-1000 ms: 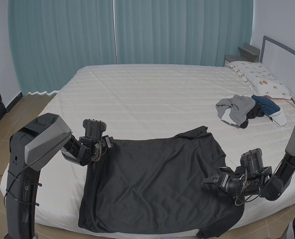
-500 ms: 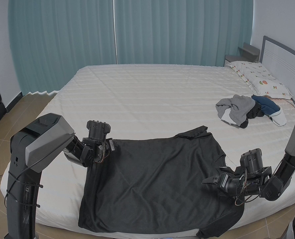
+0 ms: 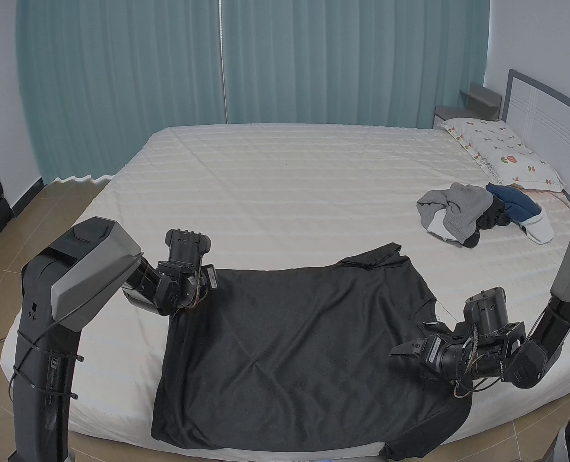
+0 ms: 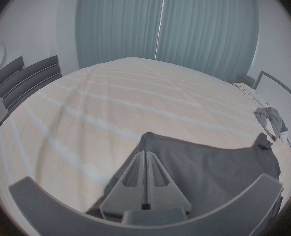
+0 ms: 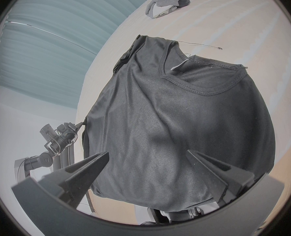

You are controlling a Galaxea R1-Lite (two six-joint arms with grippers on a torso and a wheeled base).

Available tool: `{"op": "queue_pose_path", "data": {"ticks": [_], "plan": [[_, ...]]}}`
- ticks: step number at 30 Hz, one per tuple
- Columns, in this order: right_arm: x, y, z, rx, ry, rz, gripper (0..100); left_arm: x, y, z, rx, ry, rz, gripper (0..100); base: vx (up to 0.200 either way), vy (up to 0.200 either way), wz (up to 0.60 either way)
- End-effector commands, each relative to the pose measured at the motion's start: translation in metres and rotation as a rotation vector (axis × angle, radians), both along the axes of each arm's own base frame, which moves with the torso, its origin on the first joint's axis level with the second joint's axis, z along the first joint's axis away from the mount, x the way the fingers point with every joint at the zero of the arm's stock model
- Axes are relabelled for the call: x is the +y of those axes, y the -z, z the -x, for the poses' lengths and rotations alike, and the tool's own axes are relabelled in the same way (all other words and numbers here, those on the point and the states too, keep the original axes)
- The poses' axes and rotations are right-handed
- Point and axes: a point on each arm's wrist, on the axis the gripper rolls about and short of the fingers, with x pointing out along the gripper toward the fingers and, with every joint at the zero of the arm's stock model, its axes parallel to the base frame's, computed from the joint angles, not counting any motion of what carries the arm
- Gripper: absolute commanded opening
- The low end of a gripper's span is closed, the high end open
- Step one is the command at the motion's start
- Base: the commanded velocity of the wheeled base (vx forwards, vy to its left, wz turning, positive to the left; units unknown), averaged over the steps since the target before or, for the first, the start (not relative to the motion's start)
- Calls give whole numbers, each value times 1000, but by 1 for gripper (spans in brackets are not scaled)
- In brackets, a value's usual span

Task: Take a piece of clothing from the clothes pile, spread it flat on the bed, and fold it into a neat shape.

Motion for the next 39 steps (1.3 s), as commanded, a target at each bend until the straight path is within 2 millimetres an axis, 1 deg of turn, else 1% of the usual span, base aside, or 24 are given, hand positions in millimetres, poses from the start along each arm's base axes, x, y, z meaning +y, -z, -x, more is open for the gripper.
{"op": "queue_pose_path", "data": {"ticks": [1, 4, 5, 8, 9, 11, 14, 15, 16, 19, 20, 28, 33, 34, 36, 39], "plan": [[0, 0, 0, -1, 0, 0, 100, 6, -4, -2, -11, -12, 3, 0, 0, 0, 0], [0, 0, 0, -1, -1, 0, 100, 15, -12, -6, -31, -34, 8, 0, 0, 0, 0], [0, 0, 0, -1, 0, -1, 100, 15, -12, -6, -31, -34, 8, 0, 0, 0, 0], [0, 0, 0, 1, 0, 0, 100, 27, -18, -15, -63, -61, 15, 0, 0, 0, 0], [0, 0, 0, 1, 0, 0, 100, 27, -18, -15, -63, -61, 15, 0, 0, 0, 0], [0, 0, 0, -1, 1, -1, 100, 40, -23, -24, -92, -92, 20, 0, 0, 0, 0], [0, 0, -1, -1, 1, -1, 100, 50, -19, -29, -93, -113, 19, 0, 0, 0, 0], [0, 0, -1, -1, 1, -1, 100, 50, -19, -29, -93, -113, 19, 0, 0, 0, 0], [0, 0, -1, -1, 3, -1, 100, 55, -16, -31, -90, -124, 18, 0, 0, 0, 0], [-1, 0, -1, -2, 4, -1, 100, 60, -11, -32, -85, -135, 17, 0, 0, 0, 0], [-1, 0, -1, -2, 4, -1, 100, 65, -7, -36, -89, -146, 17, 0, 0, 0, 0], [-1, 3, -3, 6, 11, 3, 100, 73, 2, -49, -112, -168, 27, 0, 0, 0, 0], [-4, 0, -7, -25, 31, -7, 100, 74, 3, -51, -119, -174, 35, 0, 0, 0, 0], [-9, -4, -14, -80, 57, -23, 100, 74, 2, -51, -122, -178, 43, 0, 0, 0, 0], [-16, -8, -22, -134, 81, -40, 100, 73, 0, -51, -125, -180, 48, 0, 0, 0, 0], [-19, -8, -38, -163, 106, -41, 100, 70, -1, -49, -122, -175, 49, 0, 0, 0, 0]]}}
